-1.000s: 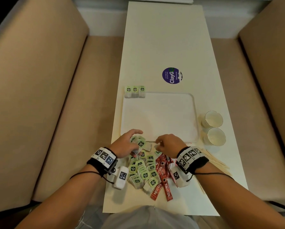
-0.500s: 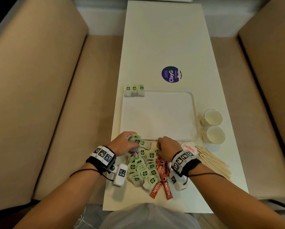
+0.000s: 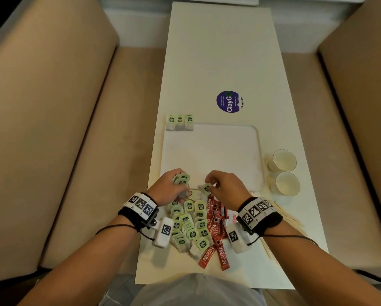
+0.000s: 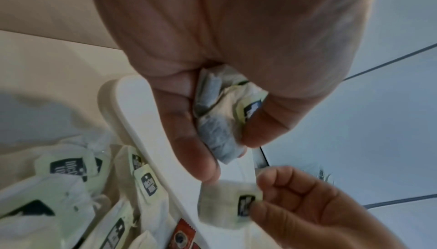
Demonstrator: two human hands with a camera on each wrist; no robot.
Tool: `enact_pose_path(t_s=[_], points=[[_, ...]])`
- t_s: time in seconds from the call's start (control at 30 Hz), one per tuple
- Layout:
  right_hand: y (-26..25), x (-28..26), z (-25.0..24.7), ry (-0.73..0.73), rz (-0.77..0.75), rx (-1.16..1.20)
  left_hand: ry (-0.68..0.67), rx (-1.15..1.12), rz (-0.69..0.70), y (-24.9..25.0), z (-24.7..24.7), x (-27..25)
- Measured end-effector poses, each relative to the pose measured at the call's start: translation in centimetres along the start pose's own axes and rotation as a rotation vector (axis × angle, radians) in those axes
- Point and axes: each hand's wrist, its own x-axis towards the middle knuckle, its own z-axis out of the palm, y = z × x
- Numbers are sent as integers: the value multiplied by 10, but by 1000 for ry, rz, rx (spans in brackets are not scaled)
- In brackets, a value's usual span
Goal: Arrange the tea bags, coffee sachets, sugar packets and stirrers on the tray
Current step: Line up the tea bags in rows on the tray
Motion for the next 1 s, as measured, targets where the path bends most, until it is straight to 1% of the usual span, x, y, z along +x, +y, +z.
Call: enact_pose_path(t_s=[0.13, 0.27, 0.43, 0.63, 0.77, 0.87, 1.0], points=[[-15, 4, -10, 35, -97, 54, 37, 57, 37, 9, 5, 5], [-29, 11, -16, 32, -173, 219, 77, 87, 46, 14, 1, 10], [-38, 25, -18, 43, -220, 245, 44, -11, 78, 26, -4, 11], [-41, 38, -17, 109, -189, 304, 70, -46, 81, 26, -15, 17], [-40, 45, -15, 131, -153, 377, 106, 10, 145, 21, -20, 22], [-38, 49, -13, 138, -127, 422, 125, 15, 162, 17, -24, 28], [-33, 55, -5, 136, -38, 467, 176, -21, 155, 14, -31, 35]])
